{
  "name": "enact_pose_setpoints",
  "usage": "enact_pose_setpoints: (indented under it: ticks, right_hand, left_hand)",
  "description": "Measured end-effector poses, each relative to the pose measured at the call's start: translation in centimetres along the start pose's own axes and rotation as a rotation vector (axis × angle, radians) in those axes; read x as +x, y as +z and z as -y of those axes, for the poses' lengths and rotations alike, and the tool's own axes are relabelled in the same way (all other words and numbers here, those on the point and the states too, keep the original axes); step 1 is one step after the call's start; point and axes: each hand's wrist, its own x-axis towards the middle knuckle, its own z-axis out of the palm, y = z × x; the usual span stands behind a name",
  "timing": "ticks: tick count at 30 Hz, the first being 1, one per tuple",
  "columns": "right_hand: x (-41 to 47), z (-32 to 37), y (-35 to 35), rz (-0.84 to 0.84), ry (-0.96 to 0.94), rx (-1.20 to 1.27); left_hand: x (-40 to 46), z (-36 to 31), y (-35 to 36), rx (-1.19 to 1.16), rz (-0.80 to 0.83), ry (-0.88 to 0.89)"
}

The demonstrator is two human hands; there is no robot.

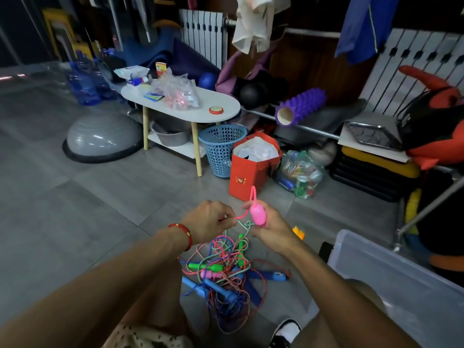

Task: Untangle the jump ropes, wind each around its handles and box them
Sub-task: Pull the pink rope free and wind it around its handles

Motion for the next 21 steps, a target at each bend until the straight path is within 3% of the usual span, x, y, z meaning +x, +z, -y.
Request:
enact_pose_setpoints:
  ticks: [3, 7, 13, 15, 18, 21]
  right_hand:
    - [0.2, 0.2, 0.4, 0.027, -0.065, 0.024]
    - [0.2, -0.3, -0.8, 0.014, -0.143, -0.119]
    - [0.4, 1.6, -6.5, -0.248, -0.013, 0.463]
    - [0.3, 1.3, -8.7, -0.276, 0.075, 0.407]
    - [-0.2, -0.6, -9.9, -0.115, 0.301, 0.184]
    - [-0.7, -2.6, -10.2, 0.047, 0.443, 0.2]
  left_hand:
    - [0.2, 0.2, 0.4, -0.076, -0.063, 0.004]
    - [0.0, 0.3, 1.1, -0.263, -0.071, -0.076]
    - [-0.2, 2.6, 1.9, -0.458, 0.056, -0.118]
    - [-0.2, 3.7, 1.8, -0.421, 0.107, -0.122]
    - [-0.1, 4.3, 1.6, -0.376, 0.044, -0.11]
    - [0.3, 4.4, 0.5, -0.483, -0.229, -0.17]
